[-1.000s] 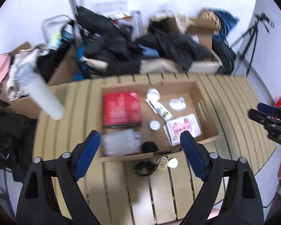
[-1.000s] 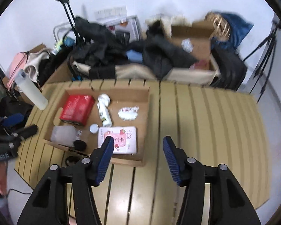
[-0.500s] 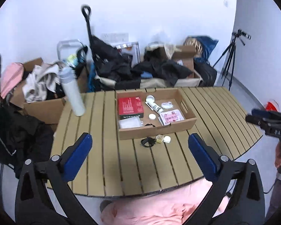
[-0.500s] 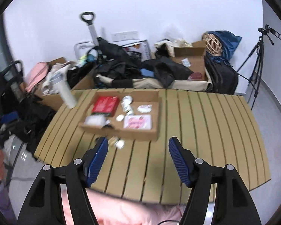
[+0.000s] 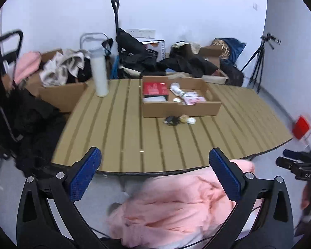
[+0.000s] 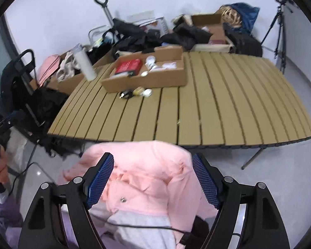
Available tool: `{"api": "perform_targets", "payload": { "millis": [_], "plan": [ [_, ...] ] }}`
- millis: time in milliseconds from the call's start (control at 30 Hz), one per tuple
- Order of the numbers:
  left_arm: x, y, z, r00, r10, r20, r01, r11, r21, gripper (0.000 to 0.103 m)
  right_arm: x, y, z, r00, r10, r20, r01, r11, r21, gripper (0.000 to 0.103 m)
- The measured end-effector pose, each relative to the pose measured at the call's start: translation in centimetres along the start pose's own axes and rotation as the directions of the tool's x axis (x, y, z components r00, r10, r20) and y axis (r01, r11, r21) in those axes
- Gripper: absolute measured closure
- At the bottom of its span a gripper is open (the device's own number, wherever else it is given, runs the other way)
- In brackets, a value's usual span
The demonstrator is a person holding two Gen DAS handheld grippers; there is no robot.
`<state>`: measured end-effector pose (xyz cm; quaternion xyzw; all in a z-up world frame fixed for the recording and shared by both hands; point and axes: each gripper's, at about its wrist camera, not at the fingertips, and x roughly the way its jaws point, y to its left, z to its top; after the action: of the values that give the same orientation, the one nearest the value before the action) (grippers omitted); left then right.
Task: Organize objects
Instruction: 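Withdraw both tools from the tray toward the jacket, then grasp the black cable with the left tool while the right tool grasps the small gold box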
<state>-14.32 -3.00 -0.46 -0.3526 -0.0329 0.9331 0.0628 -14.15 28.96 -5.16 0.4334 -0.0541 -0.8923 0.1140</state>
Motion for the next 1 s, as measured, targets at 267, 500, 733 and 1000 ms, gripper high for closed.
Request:
{"api": "perform_targets", "payload": {
  "millis": [267,500,733,1000],
  "plan": [
    [8.2,-1.8,-2.2,0.994,-0.02,-0.111,0.029,0.997,0.072,0.0,3.5,-1.1,-0.9,0.998,0.053,-0.015,-0.053,0.998,0.027,0.021],
    [20.5,-4.9,1.4,0.992,-0.025,-0.12,0.046,0.984,0.173,0.004,8.4,-1.2,0.8,0.995,0.055,-0.081,-0.054,0.998,0.025,0.021],
    [31.4,-4.6,4.1,0.97,-0.001,-0.242,0.024,0.996,0.091,0.022,12.4,-2.6,2.2,0.988,0.029,-0.15,-0.018,0.997,0.072,0.021],
    [31.5,-3.4,1.3,0.963,-0.092,-0.255,0.103,0.994,0.029,0.09,17.2,-2.3,5.2,0.98,0.024,-0.199,-0.016,0.999,0.042,0.021]
  ]
}}
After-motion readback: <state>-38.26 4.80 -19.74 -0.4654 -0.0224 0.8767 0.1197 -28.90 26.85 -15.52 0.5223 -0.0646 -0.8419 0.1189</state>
